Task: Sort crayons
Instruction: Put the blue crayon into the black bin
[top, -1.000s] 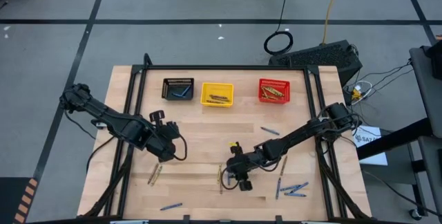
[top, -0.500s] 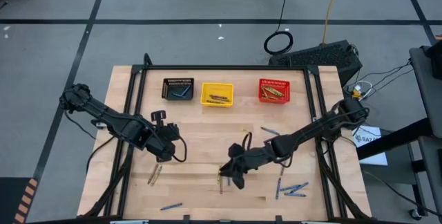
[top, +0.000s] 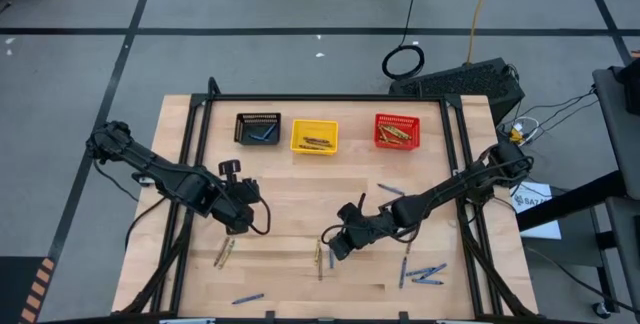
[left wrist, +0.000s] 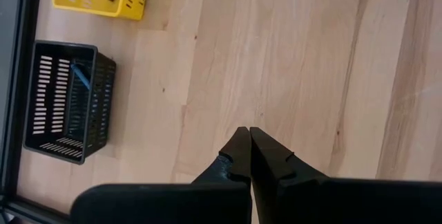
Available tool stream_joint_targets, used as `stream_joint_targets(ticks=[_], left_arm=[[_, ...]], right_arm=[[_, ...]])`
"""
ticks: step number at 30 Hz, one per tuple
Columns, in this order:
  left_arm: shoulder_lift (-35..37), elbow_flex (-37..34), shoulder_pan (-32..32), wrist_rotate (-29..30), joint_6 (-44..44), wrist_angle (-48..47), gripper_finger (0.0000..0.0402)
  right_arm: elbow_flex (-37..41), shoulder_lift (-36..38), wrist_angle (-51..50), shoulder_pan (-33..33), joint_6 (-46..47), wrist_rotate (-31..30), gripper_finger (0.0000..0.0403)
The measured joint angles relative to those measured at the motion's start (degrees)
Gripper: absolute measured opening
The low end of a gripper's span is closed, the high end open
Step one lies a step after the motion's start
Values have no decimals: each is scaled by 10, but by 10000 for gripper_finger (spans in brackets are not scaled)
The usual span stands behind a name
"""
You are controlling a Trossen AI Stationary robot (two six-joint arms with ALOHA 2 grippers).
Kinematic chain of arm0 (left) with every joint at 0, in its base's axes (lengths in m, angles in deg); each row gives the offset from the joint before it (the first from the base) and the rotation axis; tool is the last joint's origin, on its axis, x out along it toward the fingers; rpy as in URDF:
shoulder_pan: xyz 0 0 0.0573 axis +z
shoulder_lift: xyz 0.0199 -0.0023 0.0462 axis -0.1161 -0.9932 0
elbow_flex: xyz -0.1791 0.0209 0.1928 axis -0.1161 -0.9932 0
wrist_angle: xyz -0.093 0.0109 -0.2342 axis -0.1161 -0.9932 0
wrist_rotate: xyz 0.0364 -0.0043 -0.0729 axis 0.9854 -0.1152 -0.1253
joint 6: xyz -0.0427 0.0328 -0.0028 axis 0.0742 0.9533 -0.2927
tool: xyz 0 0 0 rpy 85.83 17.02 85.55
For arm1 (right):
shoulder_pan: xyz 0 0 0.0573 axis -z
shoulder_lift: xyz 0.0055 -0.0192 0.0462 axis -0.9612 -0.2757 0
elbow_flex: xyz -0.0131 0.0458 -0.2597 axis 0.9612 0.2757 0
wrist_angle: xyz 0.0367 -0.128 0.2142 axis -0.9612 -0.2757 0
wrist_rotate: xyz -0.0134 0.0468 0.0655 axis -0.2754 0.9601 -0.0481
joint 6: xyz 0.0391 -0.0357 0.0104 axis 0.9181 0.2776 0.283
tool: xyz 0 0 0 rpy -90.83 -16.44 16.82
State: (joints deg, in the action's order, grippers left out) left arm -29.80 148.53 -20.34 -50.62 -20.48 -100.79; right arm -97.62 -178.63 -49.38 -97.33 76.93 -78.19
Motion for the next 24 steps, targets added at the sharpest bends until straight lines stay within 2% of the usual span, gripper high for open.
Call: stream_joint_targets(ticks=[3, 6, 12, 17, 20, 24], left_arm=[[0, 0, 0, 0, 0, 0, 0], [0, 0, 0, 1, 0, 0, 0], [0, 0, 0, 3, 1, 0, 0], [0, 0, 0, 6, 1, 1, 0], [0, 0, 0, 6, 0, 1, 0], [0, 0, 0, 7, 0, 2, 0]], right_arm=[[0, 0, 19, 1, -7, 0, 36], [0, 0, 29, 2, -69, -1, 37], [0, 0, 24, 8, -46, -12, 38], [0, 0, -32, 8, -36, -11, 40], [0, 0, -50, 9, -38, 4, 52], [0, 0, -49, 8, -25, 3, 88]])
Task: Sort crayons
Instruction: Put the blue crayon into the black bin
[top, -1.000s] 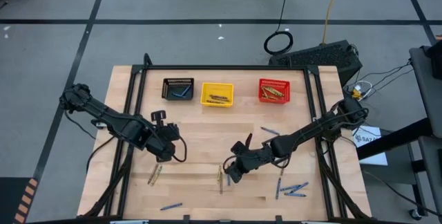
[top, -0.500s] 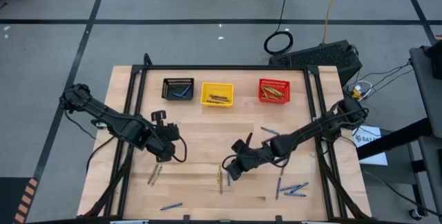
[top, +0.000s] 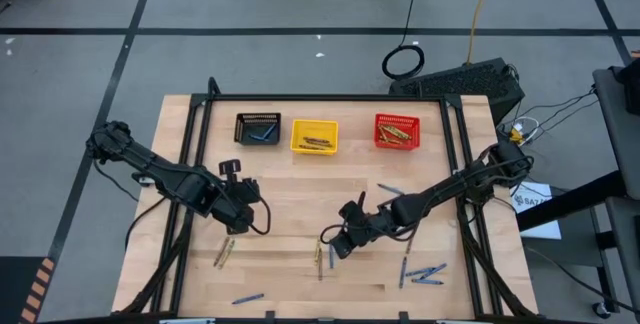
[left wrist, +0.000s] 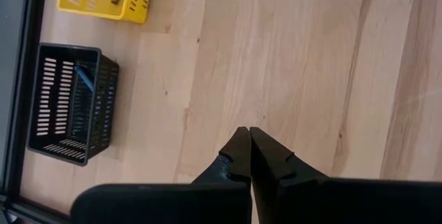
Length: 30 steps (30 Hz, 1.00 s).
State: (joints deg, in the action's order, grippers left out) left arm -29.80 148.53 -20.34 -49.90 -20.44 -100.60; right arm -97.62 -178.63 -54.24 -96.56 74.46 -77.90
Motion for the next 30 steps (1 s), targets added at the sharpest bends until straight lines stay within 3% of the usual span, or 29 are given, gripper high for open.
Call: stream_joint_targets(ticks=[6, 15, 20, 30], left_arm=[[0, 0, 0, 1, 0, 15, 0], [0, 0, 0, 1, 0, 9, 0], [0, 0, 0, 1, 15, 8, 0], [0, 0, 0, 1, 14, 12, 0]], right_arm=[[0, 0, -2, 0, 94, -5, 128], [-3, -31, 19, -10, 174, -14, 121], [-54, -82, 15, -16, 177, 13, 121], [-179, -145, -193, -16, 98, 30, 121]])
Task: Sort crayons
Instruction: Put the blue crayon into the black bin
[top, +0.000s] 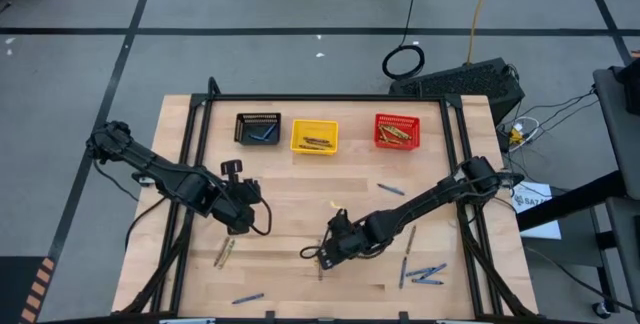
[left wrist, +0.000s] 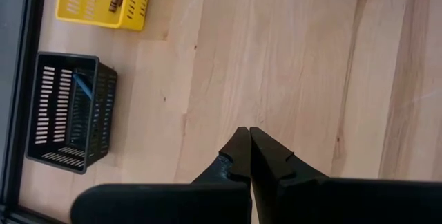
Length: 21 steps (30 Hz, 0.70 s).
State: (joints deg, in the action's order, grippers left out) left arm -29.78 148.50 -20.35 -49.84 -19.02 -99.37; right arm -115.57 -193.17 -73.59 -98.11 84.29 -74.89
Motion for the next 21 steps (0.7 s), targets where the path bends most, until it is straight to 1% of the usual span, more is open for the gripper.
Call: stream_joint_targets(ticks=[7, 21], left_arm=[[0, 0, 0, 0, 0, 1, 0], [0, 0, 0, 0, 0, 0, 0]], right_arm=[[-2, -2, -5, 0, 23, -33, 121], [-1, -33, 13, 0, 53, -31, 121]])
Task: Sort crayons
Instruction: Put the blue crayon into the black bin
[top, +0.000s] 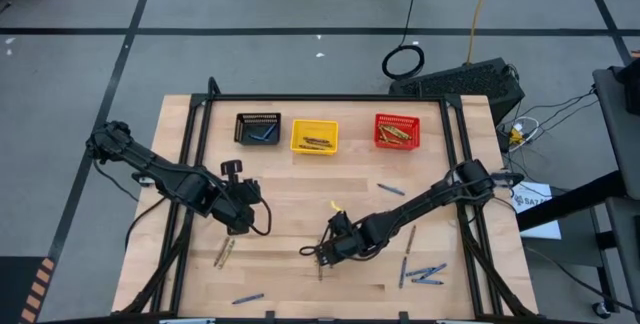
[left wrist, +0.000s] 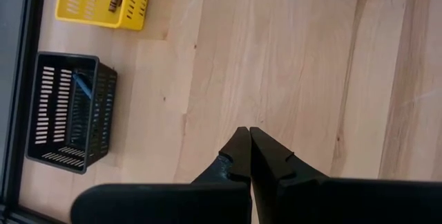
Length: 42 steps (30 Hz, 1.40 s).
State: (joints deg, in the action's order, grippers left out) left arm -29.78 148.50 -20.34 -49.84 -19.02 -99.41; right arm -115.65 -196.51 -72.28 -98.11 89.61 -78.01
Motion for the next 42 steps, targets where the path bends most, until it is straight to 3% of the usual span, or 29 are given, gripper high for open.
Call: stream_joint_targets(ticks=[22, 31, 42], left_arm=[[0, 0, 0, 0, 0, 1, 0], [0, 0, 0, 0, 0, 1, 0], [0, 0, 0, 0, 0, 1, 0]], right_arm=[[-2, -13, -54, 5, -8, 15, 119], [-1, -14, -63, 10, -31, 18, 79], [0, -16, -96, 11, -66, 45, 75]])
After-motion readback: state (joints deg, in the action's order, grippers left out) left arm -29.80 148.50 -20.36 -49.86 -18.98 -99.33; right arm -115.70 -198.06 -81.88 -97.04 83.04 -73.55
